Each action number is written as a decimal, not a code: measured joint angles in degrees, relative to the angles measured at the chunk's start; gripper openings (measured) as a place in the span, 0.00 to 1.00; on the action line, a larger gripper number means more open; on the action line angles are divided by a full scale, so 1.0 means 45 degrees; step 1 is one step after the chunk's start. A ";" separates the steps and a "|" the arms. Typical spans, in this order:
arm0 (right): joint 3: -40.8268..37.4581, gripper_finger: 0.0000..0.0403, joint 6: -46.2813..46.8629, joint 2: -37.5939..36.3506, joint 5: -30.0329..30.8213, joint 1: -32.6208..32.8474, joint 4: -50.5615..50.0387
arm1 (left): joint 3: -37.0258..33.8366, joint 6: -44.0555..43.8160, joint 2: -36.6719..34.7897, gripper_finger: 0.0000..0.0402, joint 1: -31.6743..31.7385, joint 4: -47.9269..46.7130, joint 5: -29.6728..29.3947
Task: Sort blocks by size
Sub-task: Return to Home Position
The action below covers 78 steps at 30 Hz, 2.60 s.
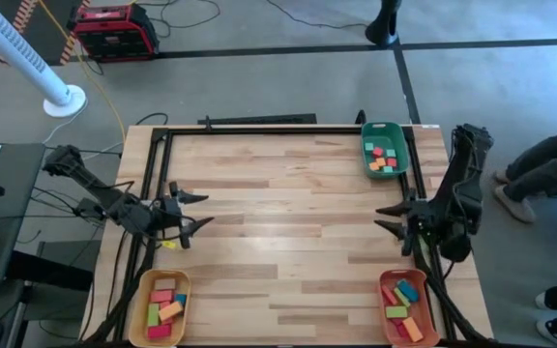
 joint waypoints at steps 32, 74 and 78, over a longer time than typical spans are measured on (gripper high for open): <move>-0.5832 0.43 -1.2652 -0.2511 -1.3883 -0.9671 1.7270 | -0.0201 0.1470 -0.0212 0.71 0.0291 0.1355 0.0337; -0.6438 0.43 -0.9069 -0.7362 -1.7277 -1.7520 1.0649 | -0.4028 0.2925 -0.6322 0.71 0.0286 0.2824 0.0995; -0.6444 0.43 -0.9056 -0.7355 -1.7189 -1.7520 1.0458 | -0.4033 0.2771 -0.6309 0.71 0.0286 0.2616 0.0917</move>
